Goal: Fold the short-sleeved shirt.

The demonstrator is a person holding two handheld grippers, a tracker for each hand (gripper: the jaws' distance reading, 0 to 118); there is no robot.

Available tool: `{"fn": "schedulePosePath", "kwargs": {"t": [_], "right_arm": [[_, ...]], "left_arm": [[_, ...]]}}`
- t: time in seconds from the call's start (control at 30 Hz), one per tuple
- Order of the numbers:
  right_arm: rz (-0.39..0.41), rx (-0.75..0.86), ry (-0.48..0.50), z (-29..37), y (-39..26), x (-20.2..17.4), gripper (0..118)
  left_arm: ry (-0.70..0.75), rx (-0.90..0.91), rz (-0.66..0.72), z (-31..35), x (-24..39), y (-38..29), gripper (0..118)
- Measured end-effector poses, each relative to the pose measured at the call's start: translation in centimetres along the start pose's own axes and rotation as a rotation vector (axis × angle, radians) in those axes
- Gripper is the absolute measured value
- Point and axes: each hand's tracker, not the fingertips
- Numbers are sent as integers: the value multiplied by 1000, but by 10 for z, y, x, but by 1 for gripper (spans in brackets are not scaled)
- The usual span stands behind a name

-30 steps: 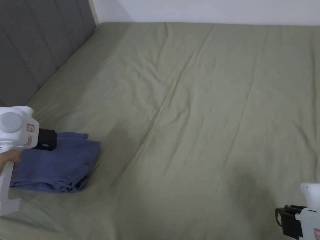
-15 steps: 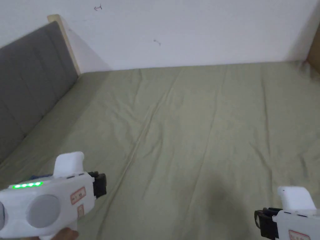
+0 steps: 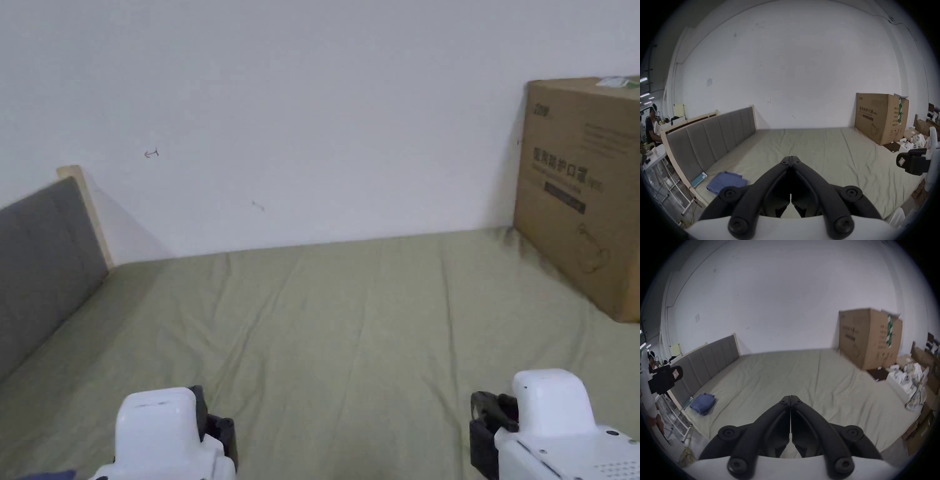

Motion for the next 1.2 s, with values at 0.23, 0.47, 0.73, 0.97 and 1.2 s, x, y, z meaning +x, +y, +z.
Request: {"fn": "schedulePosePath", "kwargs": {"t": [0.23, 0.47, 0.73, 0.97, 1.2], "right_arm": [[36, 87, -52, 33, 16, -10, 1], [116, 213, -83, 54, 30, -25, 1], [112, 201, -98, 50, 28, -22, 1], [103, 179, -98, 45, 27, -19, 11], [78, 171, -89, 41, 24, -15, 100]], "left_arm": [[-35, 80, -8, 30, 22, 17, 0], [-41, 154, -12, 45, 26, 33, 0], [-47, 124, 2, 38, 27, 30, 0], [-60, 99, -5, 31, 32, 25, 0], [-58, 107, 0, 32, 34, 24, 66]]}}
